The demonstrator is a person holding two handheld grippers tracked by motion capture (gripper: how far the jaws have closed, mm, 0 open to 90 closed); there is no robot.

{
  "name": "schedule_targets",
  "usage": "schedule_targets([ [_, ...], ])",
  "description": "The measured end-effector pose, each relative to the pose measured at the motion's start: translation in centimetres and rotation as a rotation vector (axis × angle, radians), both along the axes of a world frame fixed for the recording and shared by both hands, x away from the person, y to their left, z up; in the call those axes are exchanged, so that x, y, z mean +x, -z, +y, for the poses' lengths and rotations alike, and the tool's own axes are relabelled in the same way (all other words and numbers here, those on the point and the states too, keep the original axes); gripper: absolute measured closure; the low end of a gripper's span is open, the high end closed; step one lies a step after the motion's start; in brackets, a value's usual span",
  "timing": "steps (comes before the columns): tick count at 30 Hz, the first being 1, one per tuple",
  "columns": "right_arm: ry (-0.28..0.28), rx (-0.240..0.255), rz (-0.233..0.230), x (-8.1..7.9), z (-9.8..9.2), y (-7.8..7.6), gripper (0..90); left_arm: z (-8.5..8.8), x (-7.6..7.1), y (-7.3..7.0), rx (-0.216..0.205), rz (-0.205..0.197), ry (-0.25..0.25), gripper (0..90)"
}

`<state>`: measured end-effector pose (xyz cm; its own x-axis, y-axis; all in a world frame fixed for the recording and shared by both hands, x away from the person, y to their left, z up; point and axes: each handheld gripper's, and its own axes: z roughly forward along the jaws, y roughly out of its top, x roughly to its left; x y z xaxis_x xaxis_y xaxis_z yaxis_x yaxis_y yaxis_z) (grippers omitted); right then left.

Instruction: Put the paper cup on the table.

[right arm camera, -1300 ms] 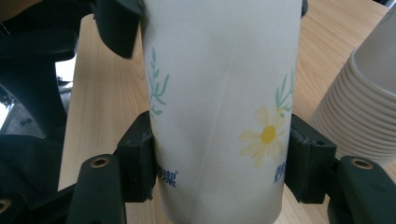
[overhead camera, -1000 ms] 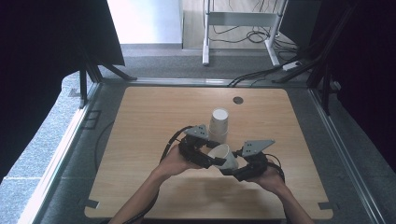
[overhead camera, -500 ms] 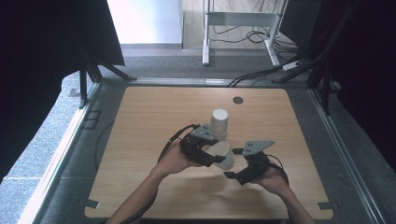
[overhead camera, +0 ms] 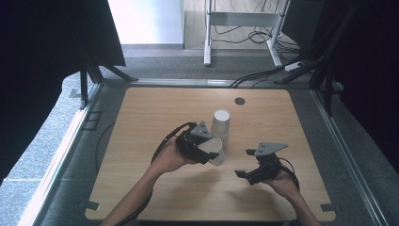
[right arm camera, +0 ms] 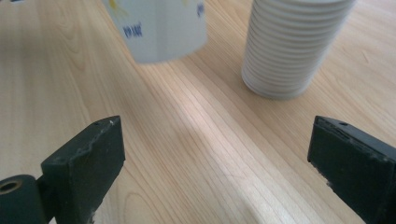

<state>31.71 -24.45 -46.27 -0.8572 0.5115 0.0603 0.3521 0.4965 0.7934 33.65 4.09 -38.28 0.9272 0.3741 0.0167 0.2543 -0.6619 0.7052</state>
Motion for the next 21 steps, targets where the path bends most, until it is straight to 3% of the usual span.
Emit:
schedule_targets([
  [6, 0.028, -0.010, -0.003, 0.0, -0.2, 0.4, 3.9, 0.3, 0.1, -0.2, 0.042, -0.021, -0.019, 34.9],
  [21, 0.079, -0.017, -0.020, -0.4, -1.1, 1.0, 2.7, 0.9, 0.6, -0.7, 0.091, -0.040, -0.055, 34.9],
])
